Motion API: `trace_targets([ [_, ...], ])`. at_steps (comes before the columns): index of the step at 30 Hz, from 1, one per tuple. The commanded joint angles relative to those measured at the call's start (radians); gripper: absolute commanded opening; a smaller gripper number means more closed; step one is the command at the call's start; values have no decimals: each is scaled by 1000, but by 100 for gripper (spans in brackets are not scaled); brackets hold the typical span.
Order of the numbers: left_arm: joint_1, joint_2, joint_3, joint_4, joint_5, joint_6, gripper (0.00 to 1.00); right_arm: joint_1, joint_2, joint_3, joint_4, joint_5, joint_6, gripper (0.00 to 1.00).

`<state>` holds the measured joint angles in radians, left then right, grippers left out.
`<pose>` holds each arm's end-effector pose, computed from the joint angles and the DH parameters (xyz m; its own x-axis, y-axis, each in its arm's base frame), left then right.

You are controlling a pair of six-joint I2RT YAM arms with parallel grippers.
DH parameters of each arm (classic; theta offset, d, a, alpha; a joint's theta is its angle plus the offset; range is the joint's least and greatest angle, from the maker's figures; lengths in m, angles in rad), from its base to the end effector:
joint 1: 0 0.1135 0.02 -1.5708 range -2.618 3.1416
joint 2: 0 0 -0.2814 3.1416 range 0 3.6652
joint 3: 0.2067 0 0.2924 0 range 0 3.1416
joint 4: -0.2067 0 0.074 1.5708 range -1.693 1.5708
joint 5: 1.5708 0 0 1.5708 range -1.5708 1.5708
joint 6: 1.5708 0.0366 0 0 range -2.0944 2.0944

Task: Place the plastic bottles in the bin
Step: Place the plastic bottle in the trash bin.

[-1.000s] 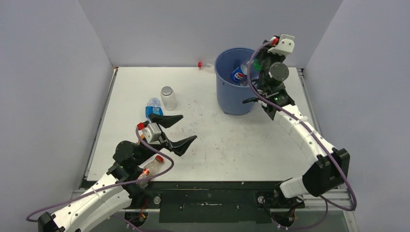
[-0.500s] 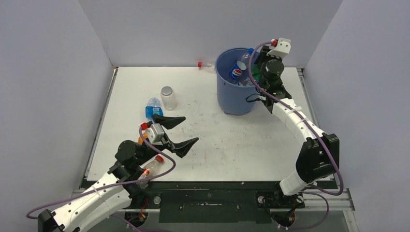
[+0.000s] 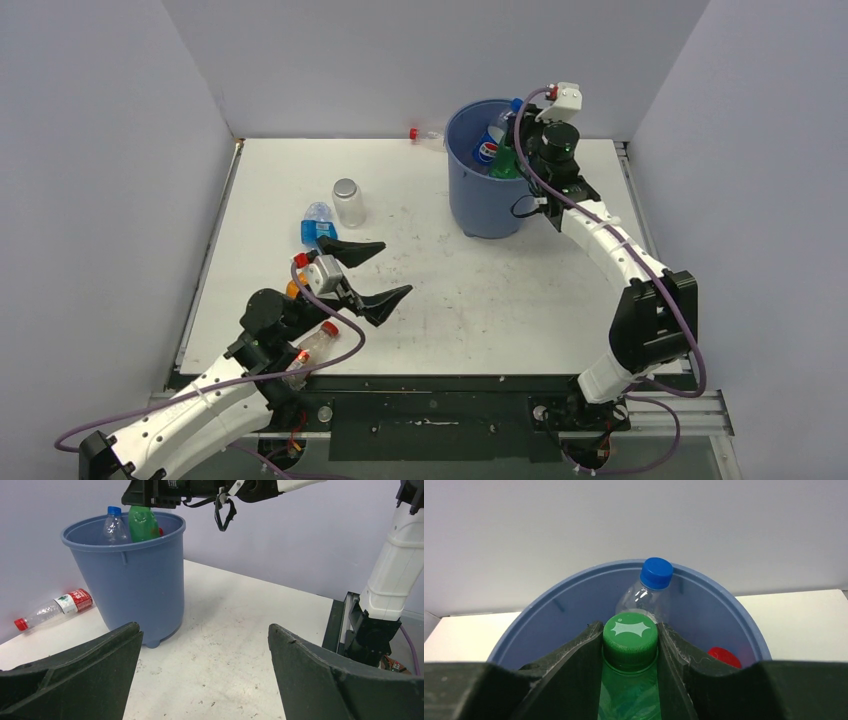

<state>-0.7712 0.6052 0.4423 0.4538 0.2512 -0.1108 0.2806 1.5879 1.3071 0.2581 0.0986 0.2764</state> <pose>0.1267 -0.1359 0.3178 0.1109 -0.2571 -0.9600 0.8634 0.5032 -0.0351 0.4111 0.1147 0.3707 -0.0704 0.2623 -0.9624 -0.1682 0.9479 0.2707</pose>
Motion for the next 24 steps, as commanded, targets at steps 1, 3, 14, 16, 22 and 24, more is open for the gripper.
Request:
trace_targets([
  [1, -7, -1, 27, 27, 17, 1, 96, -4, -74, 41, 126, 27, 30, 5],
  [3, -10, 1, 27, 28, 17, 0, 96, -6, -56, 63, 137, 46, 6, 5],
  [14, -22, 20, 29, 20, 23, 9, 96, 40, 127, 146, 29, -112, -45, 5],
  [16, -23, 24, 29, 19, 21, 12, 96, 49, 145, 140, -8, -138, -59, 5],
  [22, -26, 28, 35, 10, 22, 13, 96, 57, 172, 85, -73, -179, -96, 5],
  [24, -25, 28, 35, 10, 20, 14, 96, 56, 181, 79, -99, -185, -110, 5],
])
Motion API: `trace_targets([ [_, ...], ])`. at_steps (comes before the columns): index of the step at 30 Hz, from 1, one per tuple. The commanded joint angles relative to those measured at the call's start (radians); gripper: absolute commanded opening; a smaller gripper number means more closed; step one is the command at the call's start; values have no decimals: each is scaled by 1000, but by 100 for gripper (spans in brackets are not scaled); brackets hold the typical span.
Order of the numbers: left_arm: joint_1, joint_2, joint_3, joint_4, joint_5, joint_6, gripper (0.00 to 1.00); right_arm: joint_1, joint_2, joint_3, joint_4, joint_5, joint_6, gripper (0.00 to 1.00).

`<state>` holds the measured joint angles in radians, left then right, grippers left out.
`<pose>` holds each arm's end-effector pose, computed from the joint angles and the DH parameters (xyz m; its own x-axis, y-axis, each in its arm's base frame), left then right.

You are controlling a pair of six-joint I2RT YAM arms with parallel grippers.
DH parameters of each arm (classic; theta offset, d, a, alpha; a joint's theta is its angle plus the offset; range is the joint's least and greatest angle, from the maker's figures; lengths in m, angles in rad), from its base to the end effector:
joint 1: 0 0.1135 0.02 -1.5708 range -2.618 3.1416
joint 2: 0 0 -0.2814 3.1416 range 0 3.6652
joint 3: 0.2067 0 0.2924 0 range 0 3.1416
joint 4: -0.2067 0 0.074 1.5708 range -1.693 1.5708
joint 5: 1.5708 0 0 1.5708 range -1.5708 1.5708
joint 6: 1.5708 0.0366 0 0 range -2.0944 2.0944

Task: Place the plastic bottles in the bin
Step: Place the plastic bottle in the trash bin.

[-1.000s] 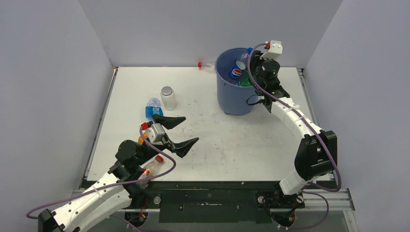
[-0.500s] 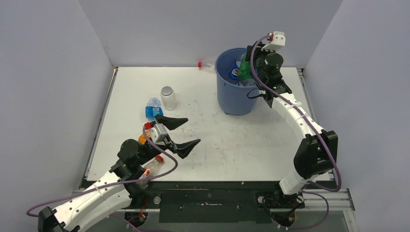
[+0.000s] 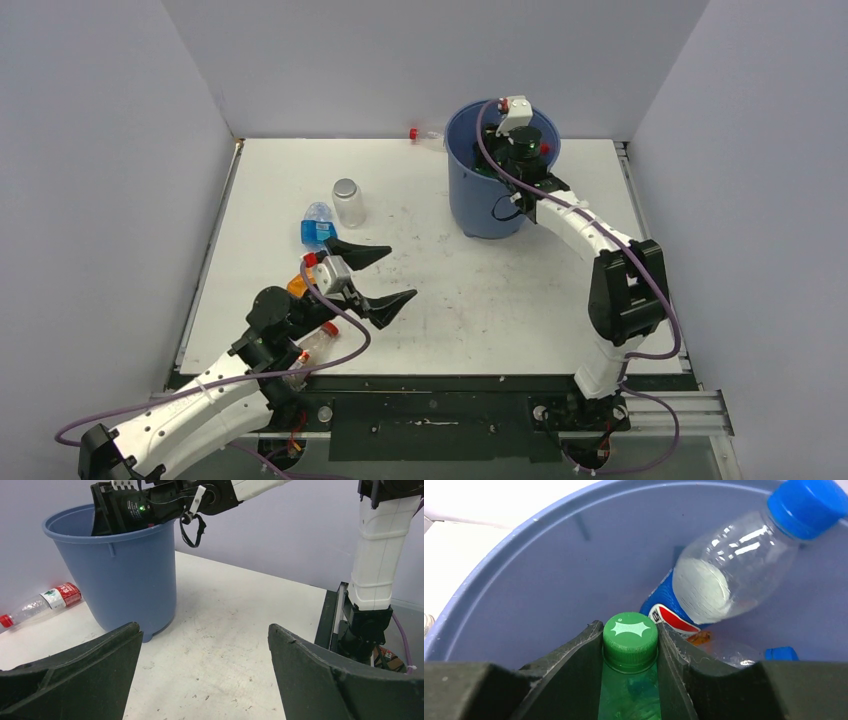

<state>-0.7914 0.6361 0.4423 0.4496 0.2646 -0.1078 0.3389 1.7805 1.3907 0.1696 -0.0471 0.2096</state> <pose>0.1280 -0.1431 0.3121 0.0838 -0.2326 -0.9690 0.8785 0.4761 -0.0383 0.4464 0.1592 0.3113 -0.2796 0.1218 -0.9524 -0.3243 0.9216 0.2131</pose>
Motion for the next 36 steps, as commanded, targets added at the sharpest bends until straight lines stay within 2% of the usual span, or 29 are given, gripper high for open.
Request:
trace_targets([
  [1, -7, -1, 35, 14, 7, 11, 96, -1, -7, -3, -21, -45, -45, 5],
  [8, -9, 8, 36, 12, 8, 11, 96, -20, -59, 18, 20, -107, 30, 5],
  [14, -9, 10, 36, 11, 8, 11, 96, -20, -80, 122, 63, -129, 112, 5],
  [21, -9, 9, 39, 10, 13, 11, 96, -18, 24, 271, -70, -118, 92, 5],
  [35, -11, 10, 42, 6, 16, 12, 96, -11, 133, 269, -239, -110, 9, 5],
  [36, -11, 10, 42, 5, 16, 13, 96, -11, 138, 271, -245, -119, 10, 10],
])
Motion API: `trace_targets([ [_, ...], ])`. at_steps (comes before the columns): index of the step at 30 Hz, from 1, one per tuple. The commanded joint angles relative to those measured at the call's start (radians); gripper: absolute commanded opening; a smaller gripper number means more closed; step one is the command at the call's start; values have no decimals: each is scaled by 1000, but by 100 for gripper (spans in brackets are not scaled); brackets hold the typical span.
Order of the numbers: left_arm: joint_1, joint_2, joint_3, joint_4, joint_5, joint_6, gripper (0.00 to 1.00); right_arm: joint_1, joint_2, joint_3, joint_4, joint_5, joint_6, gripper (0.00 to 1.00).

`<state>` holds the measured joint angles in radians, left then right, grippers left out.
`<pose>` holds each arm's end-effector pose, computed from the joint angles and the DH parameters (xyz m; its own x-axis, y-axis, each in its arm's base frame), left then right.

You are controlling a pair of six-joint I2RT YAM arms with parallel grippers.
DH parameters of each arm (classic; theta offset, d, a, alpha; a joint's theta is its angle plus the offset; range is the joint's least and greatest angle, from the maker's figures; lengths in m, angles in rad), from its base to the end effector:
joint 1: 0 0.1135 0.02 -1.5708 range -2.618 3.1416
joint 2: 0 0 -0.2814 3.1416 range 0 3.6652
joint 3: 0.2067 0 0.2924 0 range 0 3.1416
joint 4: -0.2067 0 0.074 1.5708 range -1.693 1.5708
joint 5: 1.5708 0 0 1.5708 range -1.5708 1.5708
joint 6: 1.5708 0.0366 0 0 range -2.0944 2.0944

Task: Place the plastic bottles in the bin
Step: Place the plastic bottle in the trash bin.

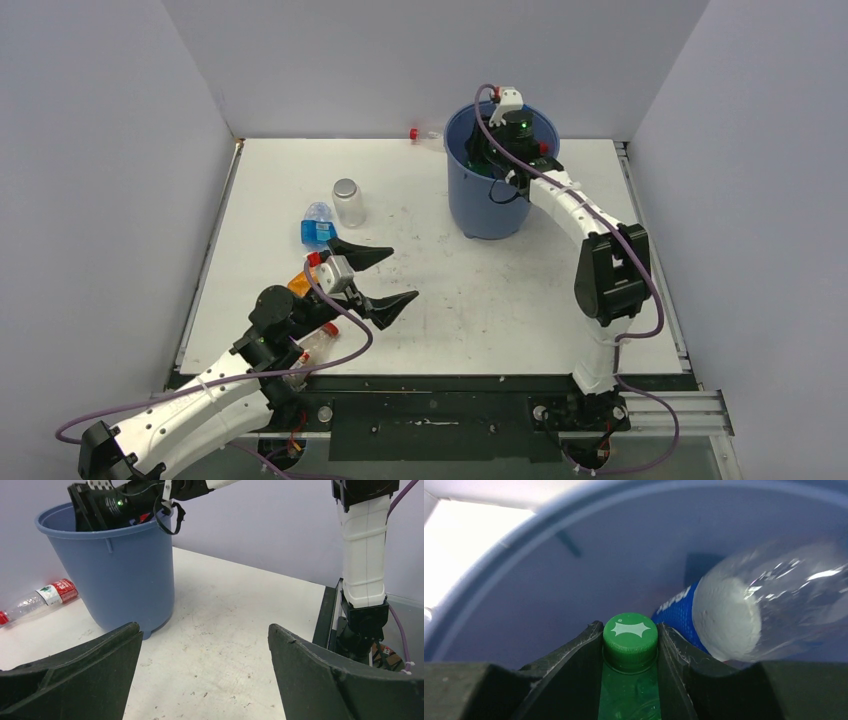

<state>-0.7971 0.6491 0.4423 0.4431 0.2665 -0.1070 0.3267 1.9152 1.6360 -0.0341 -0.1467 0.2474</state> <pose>0.1290 -0.1459 0.3092 0.0699 -0.2189 -0.9732 0.8815 0.4703 -0.0425 0.4827 0.1692 0.3232 -0.3930 0.1226 -0.9113 -0.3640 0.8894 0.2766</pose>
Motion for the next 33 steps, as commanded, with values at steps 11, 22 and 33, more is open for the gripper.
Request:
trace_targets([
  [11, -6, 5, 42, 9, 9, 12, 96, -2, -93, 67, -16, -25, 86, 90],
  [22, -9, 17, 50, -20, -73, 24, 96, 51, -519, -159, 138, -31, 307, 90],
  [33, -14, 107, 218, -364, -787, 46, 96, 198, -1024, -924, 282, -163, 306, 90],
])
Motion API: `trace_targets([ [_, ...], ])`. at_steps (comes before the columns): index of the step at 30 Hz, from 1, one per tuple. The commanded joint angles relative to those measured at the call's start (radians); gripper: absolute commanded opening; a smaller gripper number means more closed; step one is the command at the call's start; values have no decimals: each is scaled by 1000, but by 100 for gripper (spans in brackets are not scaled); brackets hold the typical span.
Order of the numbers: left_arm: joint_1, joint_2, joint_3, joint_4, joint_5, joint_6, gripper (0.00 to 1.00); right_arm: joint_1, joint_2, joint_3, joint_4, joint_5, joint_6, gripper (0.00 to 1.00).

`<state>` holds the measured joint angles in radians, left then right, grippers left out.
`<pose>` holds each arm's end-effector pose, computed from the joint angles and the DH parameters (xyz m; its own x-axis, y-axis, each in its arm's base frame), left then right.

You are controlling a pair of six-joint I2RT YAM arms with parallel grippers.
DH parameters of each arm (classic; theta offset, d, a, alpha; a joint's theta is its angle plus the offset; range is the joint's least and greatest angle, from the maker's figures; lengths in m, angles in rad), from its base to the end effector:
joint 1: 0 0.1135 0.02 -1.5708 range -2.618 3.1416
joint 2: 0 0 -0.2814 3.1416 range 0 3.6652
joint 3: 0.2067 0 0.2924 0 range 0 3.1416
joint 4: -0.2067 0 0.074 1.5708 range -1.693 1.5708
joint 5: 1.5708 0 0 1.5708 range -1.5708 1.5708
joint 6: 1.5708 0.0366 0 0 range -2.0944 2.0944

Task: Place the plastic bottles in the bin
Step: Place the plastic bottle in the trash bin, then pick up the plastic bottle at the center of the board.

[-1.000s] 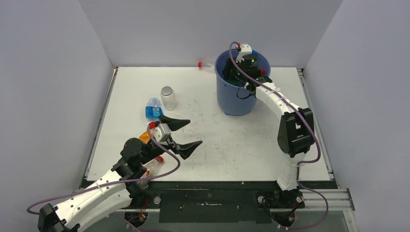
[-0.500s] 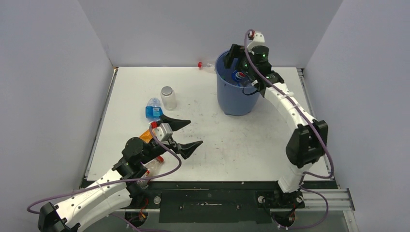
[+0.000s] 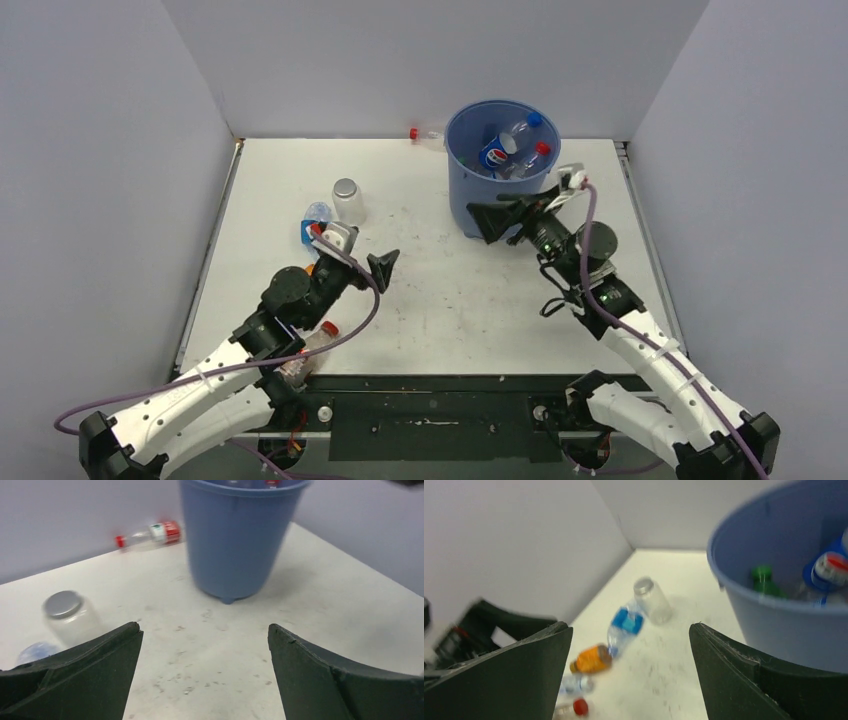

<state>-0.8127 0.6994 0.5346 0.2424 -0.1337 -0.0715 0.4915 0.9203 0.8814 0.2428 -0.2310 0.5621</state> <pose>0.1457 -0.1468 0.3155 0.0083 -0.1117 -0.9937 0.6305 0.7719 -0.0815 0.2123 0.1231 0.4085 -0.1991 0.4819 -0.8533 -0.6511 0.5857 0.4827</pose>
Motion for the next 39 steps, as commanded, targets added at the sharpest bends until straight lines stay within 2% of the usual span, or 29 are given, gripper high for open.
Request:
trace_targets([
  [1, 6, 89, 152, -208, -445, 9, 96, 42, -47, -211, -1, -84, -17, 90],
  [4, 67, 195, 227, -349, -494, -38, 96, 68, -80, -329, 14, -79, -8, 90],
  [6, 166, 268, 295, -419, -406, -125, 96, 92, -97, -406, 55, -50, 12, 90],
  [9, 354, 378, 369, -446, -159, -259, 96, 138, -91, -505, 129, -20, 37, 90],
  [11, 404, 448, 412, -422, -138, -321, 96, 177, -72, -538, 150, 13, 40, 90],
  [15, 415, 585, 453, -274, -197, -315, 96, 277, -64, -586, 168, 133, 20, 91],
  [20, 476, 765, 526, -157, -170, -246, 96, 342, -71, -617, 182, 207, 7, 91],
  [30, 527, 972, 690, -151, -162, -118, 96, 346, -65, -638, 194, 215, 10, 90],
  [39, 527, 1074, 792, -193, -150, -93, 98, 348, -50, -616, 195, 212, 0, 90],
])
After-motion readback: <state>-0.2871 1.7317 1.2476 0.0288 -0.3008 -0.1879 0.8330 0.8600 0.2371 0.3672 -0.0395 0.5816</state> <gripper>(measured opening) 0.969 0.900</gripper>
